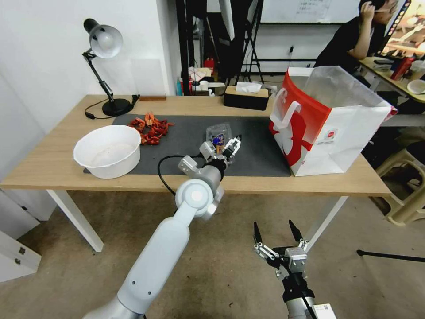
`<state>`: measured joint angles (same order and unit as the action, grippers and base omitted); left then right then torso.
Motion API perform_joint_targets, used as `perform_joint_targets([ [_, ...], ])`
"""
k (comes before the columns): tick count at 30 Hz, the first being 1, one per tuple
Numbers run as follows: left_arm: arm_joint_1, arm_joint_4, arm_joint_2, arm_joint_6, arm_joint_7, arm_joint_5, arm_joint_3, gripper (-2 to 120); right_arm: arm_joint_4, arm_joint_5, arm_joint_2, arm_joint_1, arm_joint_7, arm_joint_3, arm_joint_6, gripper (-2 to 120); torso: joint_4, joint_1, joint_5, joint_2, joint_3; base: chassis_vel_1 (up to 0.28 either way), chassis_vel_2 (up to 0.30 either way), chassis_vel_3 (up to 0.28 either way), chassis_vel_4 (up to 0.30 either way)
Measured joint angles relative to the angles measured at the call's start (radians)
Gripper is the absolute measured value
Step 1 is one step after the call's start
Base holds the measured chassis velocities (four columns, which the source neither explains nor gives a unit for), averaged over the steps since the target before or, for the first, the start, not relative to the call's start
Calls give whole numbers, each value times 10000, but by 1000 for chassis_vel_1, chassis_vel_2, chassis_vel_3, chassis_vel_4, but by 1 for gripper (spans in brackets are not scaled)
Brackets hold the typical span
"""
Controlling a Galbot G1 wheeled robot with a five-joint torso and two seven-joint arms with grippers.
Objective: Close the takeout container lid, then place the container into the takeout bag.
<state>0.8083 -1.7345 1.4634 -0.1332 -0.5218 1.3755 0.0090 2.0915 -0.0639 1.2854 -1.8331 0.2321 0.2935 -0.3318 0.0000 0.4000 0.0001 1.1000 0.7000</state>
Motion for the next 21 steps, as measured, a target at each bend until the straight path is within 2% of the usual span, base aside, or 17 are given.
perform_joint_targets([
  [6,-10,48,-31,-48,-506,-117,5,38,276,-583,-119,99,-412,121,2,100,-1,0,0,0,0,0,0,0,0],
  [7,-10,48,-31,-48,-506,-117,5,38,276,-583,-119,99,-412,121,2,100,-1,0,0,0,0,0,0,0,0],
  [11,-19,48,-100,-116,-755,-198,-4,20,902,-2647,-485,609,-1340,459,308,100,-1,0,-1,0,0,0,0,0,0],
  [12,-19,48,-100,-116,-755,-198,-4,20,902,-2647,-485,609,-1340,459,308,100,-1,0,-1,0,0,0,0,0,0],
  [13,-19,43,-113,-123,-778,-199,-7,17,1062,-3342,-592,832,-1489,573,490,100,-3,0,-1,1,0,0,0,0,0],
  [15,-19,32,-132,-133,-819,-200,-10,5,1446,-5621,-922,1824,-1621,932,1264,100,0,0,0,0,0,0,0,0,0],
  [16,-19,32,-132,-133,-819,-200,-10,5,1446,-5621,-922,1824,-1621,932,1264,100,0,0,0,0,0,0,0,0,0],
  [17,-19,40,-131,-133,-834,-200,-11,0,1489,-6869,-1086,2452,-1494,1053,1663,100,-1,0,0,0,0,0,0,0,0],
  [19,-17,52,-122,-133,-857,-211,-14,0,1388,-9005,-1323,3561,-1088,1157,2398,100,3,1,0,0,1,0,0,0,0],
  [20,-17,52,-122,-133,-857,-211,-14,0,1388,-9005,-1323,3561,-1088,1157,2398,100,3,1,0,0,1,0,0,0,0],
  [21,-13,70,-119,-133,-858,-225,-14,0,1253,-9827,-1405,4018,-869,1154,2738,100,1,1,0,-1,1,0,0,0,0],
])
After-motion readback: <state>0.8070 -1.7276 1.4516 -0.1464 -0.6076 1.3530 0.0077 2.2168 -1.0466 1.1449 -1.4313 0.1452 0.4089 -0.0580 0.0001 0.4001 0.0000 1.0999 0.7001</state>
